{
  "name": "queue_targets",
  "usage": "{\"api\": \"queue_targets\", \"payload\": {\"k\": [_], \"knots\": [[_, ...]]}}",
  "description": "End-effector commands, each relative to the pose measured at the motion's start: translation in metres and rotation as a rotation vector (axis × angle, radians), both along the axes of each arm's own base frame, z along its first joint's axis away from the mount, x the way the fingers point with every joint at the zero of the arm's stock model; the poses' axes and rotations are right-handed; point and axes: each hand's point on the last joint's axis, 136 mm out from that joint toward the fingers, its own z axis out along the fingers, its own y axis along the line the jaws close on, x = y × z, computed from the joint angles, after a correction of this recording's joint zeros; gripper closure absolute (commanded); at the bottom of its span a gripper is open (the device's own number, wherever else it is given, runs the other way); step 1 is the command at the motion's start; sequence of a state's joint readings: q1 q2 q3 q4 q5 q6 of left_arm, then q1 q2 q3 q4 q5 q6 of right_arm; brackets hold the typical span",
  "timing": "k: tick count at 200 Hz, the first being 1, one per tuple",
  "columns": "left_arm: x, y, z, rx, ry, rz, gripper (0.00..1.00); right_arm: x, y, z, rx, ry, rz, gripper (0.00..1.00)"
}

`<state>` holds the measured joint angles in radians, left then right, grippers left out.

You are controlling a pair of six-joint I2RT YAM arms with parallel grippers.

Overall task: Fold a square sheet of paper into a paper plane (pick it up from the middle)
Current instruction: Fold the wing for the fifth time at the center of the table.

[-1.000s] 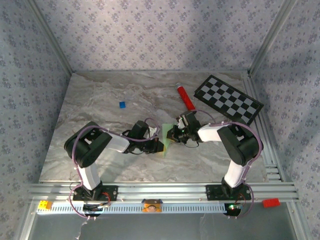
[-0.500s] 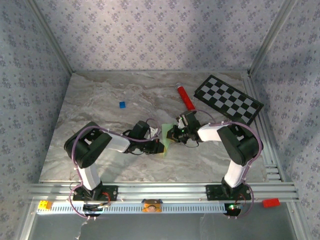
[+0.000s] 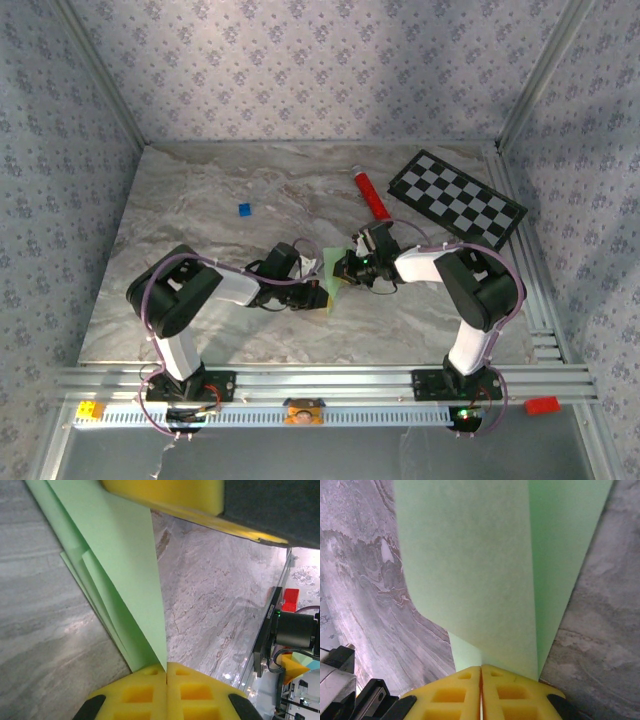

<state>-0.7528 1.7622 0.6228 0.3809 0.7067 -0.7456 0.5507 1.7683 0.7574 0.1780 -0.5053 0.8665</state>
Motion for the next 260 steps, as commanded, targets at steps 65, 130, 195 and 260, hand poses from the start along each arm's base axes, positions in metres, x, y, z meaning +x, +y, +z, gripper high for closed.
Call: {"api": "queue_targets", "payload": {"k": [65, 130, 195, 260], "knots": [[-0.057, 0.026, -0.023, 0.113, 0.178, -0.103, 1.0, -0.017, -0.03, -0.048, -0.188, 0.104, -0.048, 0.9], [-0.05, 0.027, -0.003, 0.095, 0.109, -0.065, 0.85, -0.017, -0.028, -0.048, -0.183, 0.104, -0.049, 0.9], [-0.005, 0.02, 0.059, 0.009, -0.062, 0.099, 0.96, -0.015, -0.026, -0.045, -0.173, 0.098, -0.05, 0.9], [0.029, -0.019, 0.059, -0.023, -0.042, 0.12, 1.0, -0.016, -0.026, -0.046, -0.171, 0.101, -0.051, 0.9]]}}
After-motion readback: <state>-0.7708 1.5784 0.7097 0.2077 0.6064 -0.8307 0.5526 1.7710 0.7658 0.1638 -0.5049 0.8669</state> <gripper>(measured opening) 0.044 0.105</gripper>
